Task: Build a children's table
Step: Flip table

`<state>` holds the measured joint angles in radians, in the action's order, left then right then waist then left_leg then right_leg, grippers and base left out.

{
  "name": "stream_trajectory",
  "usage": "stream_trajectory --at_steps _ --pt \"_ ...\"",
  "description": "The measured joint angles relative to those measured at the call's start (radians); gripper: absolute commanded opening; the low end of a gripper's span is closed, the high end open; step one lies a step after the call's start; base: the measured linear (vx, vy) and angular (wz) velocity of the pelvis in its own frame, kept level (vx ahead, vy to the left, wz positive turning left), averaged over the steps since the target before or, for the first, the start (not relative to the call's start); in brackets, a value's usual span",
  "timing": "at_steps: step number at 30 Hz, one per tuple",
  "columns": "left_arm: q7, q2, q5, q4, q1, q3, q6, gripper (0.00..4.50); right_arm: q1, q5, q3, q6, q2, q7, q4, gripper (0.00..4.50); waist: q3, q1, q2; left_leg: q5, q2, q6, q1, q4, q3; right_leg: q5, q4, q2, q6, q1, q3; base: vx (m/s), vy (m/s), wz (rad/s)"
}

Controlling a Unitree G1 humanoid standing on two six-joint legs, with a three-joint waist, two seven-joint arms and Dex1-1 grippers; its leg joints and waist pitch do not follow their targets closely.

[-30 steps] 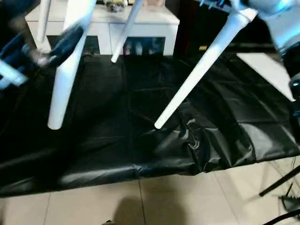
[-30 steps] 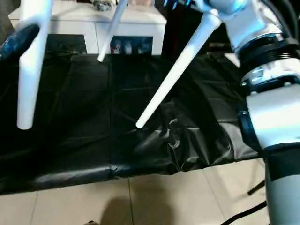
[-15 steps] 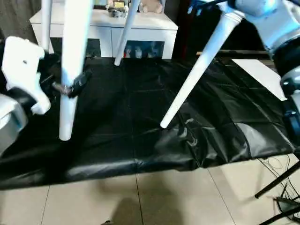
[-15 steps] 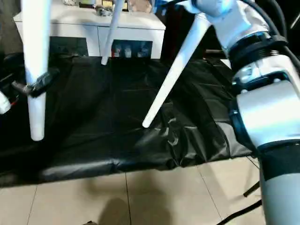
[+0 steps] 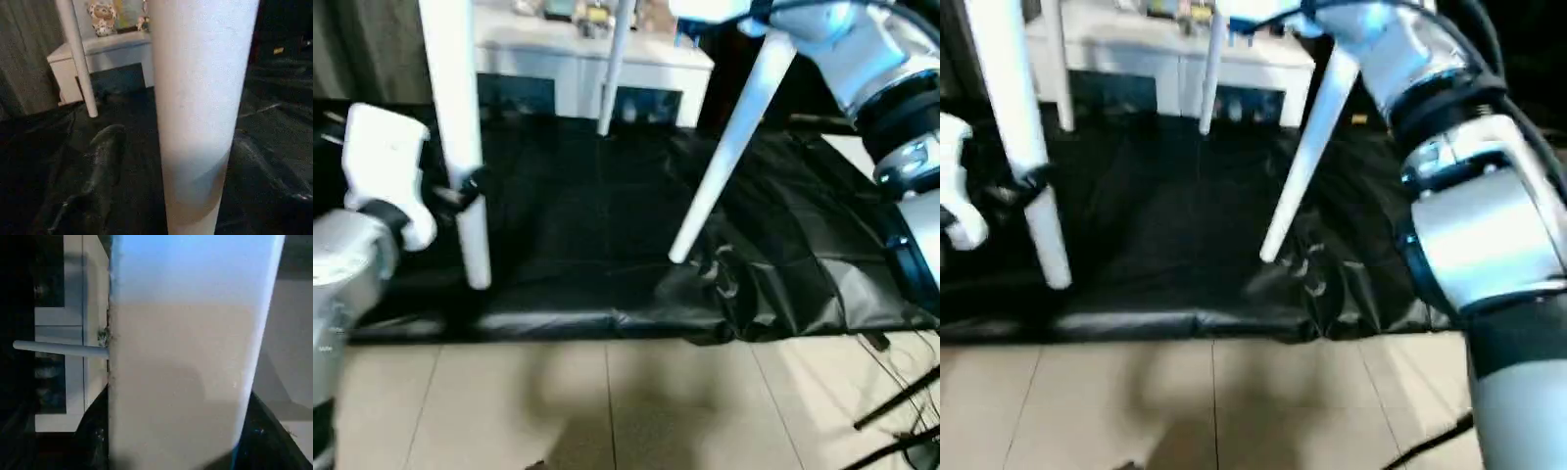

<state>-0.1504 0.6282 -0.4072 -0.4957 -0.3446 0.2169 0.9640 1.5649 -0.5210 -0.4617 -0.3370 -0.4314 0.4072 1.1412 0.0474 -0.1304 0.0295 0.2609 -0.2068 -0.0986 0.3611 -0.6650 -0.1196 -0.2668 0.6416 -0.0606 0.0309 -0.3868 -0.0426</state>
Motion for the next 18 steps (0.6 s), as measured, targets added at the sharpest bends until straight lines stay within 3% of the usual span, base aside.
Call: stream_trajectory --at_steps 6,7,10,14,16,18 --pt "0.036 -0.065 0.069 0.067 0.0 -0.051 -0.095 2.69 -0.01 -0.021 -0.005 -0.002 0.034 -0.017 0.0 1.7 0.001 0.0 -0.001 0.0 0.0 0.0 -0.009 0.016 0.0 -0.001 -0.006 0.0 -0.002 0.005 -0.004 0.0 0.0 0.0" --pt "0.037 -0.069 0.076 0.075 0.0 -0.053 -0.11 2.45 -0.012 -0.018 0.0 -0.003 0.037 -0.017 0.0 2.23 0.001 0.0 -0.001 0.0 0.0 0.0 -0.011 0.02 0.001 -0.001 -0.008 0.0 -0.002 0.006 -0.006 0.0 0.0 0.0" --pt "0.037 -0.069 0.103 0.098 0.007 -0.078 -0.161 2.43 -0.031 0.003 0.022 -0.022 0.04 -0.021 -0.002 2.36 0.001 0.001 -0.001 0.0 0.0 0.0 -0.013 0.032 0.001 -0.001 -0.015 -0.001 -0.003 0.008 -0.012 0.0 0.0 0.0" --pt "0.035 -0.067 0.137 0.144 0.008 -0.082 -0.216 2.03 -0.077 0.061 0.077 -0.068 0.051 -0.051 -0.023 2.83 0.002 0.012 -0.003 0.0 -0.001 0.0 -0.014 0.041 0.002 -0.001 -0.018 -0.003 -0.003 0.007 -0.026 0.0 0.0 0.0" --pt "0.035 -0.067 0.139 0.16 0.005 -0.08 -0.228 2.01 -0.093 0.085 0.097 -0.082 0.057 -0.058 -0.032 2.89 0.005 0.018 -0.008 0.0 -0.002 0.0 -0.014 0.045 0.002 -0.001 -0.018 -0.003 -0.003 0.007 -0.029 0.0 0.0 0.0" --pt "0.035 -0.067 0.143 0.175 0.001 -0.08 -0.234 1.91 -0.121 0.102 0.115 -0.11 0.056 -0.077 -0.053 3.24 0.01 0.02 -0.016 0.0 -0.004 0.0 -0.014 0.047 0.002 -0.001 -0.019 -0.003 -0.003 0.007 -0.034 0.0 0.0 0.0"
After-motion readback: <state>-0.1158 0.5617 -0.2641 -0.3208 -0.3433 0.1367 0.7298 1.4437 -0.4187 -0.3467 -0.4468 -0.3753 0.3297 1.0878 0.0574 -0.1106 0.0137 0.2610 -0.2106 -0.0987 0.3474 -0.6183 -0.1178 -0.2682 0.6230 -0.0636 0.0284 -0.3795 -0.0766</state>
